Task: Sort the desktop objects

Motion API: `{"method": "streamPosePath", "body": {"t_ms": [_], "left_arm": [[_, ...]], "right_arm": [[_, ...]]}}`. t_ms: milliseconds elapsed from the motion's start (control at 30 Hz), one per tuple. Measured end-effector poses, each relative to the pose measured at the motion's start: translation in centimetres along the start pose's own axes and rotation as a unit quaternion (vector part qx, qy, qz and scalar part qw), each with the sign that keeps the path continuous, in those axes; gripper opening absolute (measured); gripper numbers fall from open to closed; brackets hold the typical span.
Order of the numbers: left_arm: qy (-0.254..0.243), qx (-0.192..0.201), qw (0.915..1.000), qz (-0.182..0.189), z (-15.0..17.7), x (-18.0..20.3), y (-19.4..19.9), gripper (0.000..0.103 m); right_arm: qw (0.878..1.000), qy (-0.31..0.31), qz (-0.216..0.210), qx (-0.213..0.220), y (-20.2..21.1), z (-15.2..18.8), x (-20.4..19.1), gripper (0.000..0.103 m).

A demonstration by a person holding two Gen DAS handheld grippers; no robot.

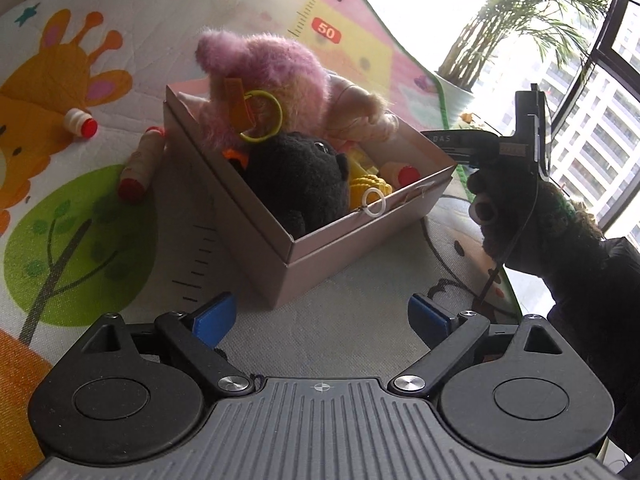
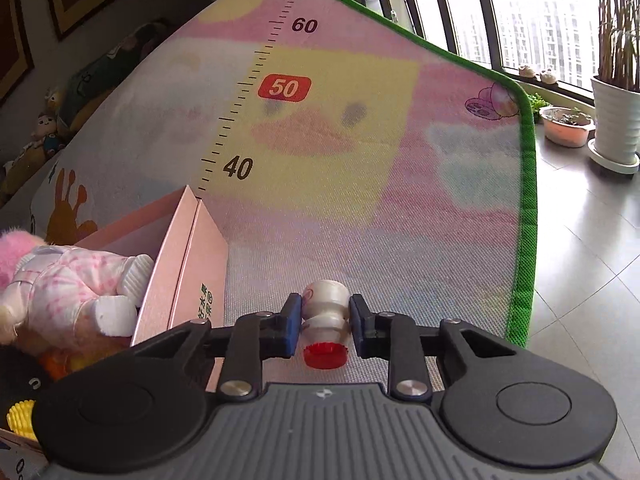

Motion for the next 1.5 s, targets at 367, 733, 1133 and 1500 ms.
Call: {"method": "streamPosePath", "body": {"t_ms": [367, 733, 1133, 1500], "left_arm": [[0.013, 0.007, 0.9998, -0.01, 1.0, 0.2, 0.8, 0.097], [0.029, 0.027, 0.9976, -0.057, 1.7, 0.2, 3.1, 0.098], [0.012, 0.035, 0.9986, -0.038, 2.4, 1.8, 4.2, 0.099], [0.04, 0.044, 0.9979, -0.025, 3.4, 0.2, 5.0, 0.099]], "right_arm": [[0.999, 0.018, -0.005, 0.037, 12.2, 4.5, -2.2, 0.025], [0.996, 0.054, -0.068, 0.028, 18.0, 8.6, -9.0, 0.025], [0.992, 0.092, -0.079, 0.03, 19.0, 8.4, -13.2, 0.025], [0.987, 0.105, -0.081, 0.089, 21.9, 4.0, -16.3, 0.025]]}}
Point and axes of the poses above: each gripper's, at about its wrist camera, not at the fingertips, and y roughly against the way its jaws point, x to its right, z to its underside, the point moved 10 cm from there along -y, roughly the way its jaws point, and after that the axes turned 10 degrees about -y, right-handed, at the moved point
